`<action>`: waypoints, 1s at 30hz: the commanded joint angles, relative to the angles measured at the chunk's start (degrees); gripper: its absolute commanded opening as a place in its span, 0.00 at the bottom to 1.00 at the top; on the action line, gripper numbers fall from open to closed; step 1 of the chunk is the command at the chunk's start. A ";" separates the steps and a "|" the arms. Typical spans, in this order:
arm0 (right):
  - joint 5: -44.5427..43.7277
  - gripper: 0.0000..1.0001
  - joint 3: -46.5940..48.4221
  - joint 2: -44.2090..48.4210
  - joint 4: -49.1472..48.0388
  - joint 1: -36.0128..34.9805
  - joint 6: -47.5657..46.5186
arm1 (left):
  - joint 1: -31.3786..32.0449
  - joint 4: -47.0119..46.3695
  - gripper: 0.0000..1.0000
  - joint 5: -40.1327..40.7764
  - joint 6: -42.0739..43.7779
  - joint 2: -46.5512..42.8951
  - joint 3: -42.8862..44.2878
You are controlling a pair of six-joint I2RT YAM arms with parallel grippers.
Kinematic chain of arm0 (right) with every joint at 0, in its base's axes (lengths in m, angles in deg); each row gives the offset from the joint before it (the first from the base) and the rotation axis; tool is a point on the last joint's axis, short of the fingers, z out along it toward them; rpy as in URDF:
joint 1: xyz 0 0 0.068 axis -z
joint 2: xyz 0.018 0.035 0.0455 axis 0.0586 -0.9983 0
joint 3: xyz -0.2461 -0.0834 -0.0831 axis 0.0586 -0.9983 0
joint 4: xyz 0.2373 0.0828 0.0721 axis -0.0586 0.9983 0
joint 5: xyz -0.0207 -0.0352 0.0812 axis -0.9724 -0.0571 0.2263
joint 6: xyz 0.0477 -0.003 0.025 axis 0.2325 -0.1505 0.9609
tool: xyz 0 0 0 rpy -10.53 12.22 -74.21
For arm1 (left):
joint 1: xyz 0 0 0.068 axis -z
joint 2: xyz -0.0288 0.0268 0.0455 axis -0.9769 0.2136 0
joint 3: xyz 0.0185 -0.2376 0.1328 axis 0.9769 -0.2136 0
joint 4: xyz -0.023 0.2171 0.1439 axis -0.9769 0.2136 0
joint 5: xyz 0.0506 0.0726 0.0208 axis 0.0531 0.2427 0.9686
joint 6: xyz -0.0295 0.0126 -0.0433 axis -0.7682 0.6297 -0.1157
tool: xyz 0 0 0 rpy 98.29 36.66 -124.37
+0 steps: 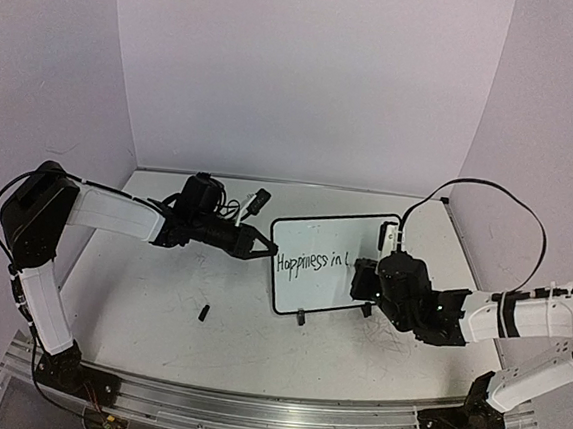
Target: Write a sentence on the whiteboard
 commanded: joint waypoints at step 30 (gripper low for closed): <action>-2.99 0.00 3.27 -0.96 -2.26 0.14 -3.02 | 1.19 4.01 0.00 -0.56 0.43 -2.00 1.18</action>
